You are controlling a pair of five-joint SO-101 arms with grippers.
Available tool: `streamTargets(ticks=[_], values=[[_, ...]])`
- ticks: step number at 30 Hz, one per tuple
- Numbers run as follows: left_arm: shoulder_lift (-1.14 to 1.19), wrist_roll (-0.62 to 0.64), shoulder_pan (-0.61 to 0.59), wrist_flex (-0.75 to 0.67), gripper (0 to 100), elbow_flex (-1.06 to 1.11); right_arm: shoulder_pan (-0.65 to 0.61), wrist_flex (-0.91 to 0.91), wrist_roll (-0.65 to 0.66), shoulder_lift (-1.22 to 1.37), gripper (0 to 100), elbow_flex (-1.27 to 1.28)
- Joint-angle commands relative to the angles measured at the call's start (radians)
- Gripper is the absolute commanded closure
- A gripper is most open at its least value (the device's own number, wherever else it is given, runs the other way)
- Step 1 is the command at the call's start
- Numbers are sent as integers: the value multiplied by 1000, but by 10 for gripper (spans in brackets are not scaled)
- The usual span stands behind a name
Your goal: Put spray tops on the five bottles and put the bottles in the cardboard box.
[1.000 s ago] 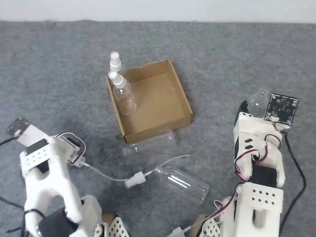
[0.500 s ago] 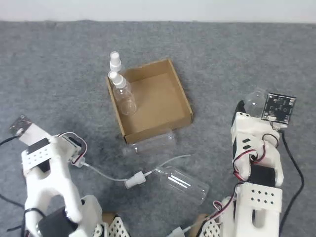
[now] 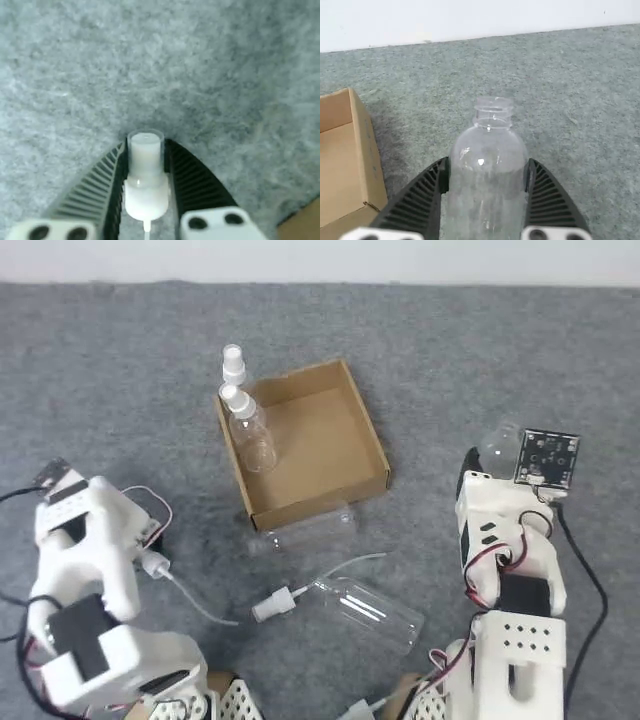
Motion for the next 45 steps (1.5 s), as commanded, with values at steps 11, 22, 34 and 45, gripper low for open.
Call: streamTargets(ticks=[11,22,34,45], values=[[25,41,-17,8,987,-22,-114,-27,100,-33,896,20],[-224,60,-38,-77,988,139,-180,-16,100,-31,897,28],[-371,176,-15,44,988,44,-182,-25,152,-33,897,41],[-382,244,-14,247,988,-291,-179,-25,153,-33,897,41]])
